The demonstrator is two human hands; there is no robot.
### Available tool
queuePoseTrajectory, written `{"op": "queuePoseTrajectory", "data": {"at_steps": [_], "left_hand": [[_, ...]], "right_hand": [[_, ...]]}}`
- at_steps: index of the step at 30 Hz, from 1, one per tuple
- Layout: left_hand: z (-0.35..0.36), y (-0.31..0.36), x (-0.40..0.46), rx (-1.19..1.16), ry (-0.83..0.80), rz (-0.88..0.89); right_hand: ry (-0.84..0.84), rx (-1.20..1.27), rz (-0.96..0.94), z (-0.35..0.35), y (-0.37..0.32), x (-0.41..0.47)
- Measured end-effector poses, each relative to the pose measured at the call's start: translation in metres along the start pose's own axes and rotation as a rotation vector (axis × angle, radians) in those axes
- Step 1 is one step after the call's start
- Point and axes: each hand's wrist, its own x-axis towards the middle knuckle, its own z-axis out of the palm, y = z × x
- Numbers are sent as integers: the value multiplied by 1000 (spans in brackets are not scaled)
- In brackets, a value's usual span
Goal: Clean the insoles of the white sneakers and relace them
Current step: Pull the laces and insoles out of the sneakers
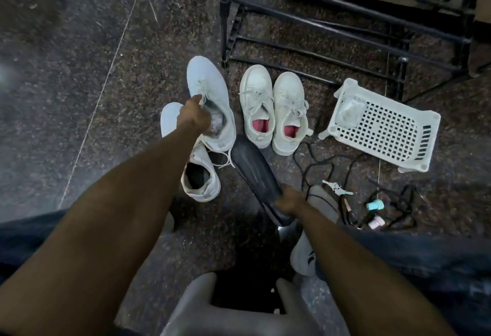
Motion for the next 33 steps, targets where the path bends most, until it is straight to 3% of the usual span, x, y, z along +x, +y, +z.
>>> {"op": "queuePoseTrajectory", "data": {"at_steps": [3,6,9,11,14,17,19,24,29,31,33], "left_hand": [[7,-10,-9,13,-12,19],[14,-26,-24,25,113,62],[20,-43,-40,54,186,5],[26,-53,-55,46,160,-89],[36,-64,-73,76,105,-183],[32,-69,-71,93,61,-165],[23,-74,-64,114,-14,-113],[5,-81,-63,259,-111,-14],[7,-85,-79,313,-48,7],[11,-88,-87,300,-65,-23],[13,-92,-94,238,-89,-76]], "right_hand": [[76,-5,42,19,4,5],[117,-63,95,19,3,9],[-26,-135,83,18,5,18],[-130,-178,55,18,2,21],[-137,-329,97,24,-1,15],[-67,-623,108,25,2,-3],[81,-699,68,21,3,-16],[331,-558,-99,7,-30,-33],[209,-222,-307,15,-70,-25],[123,-26,-334,24,-82,-22],[54,6,-338,33,-89,-22]]}}
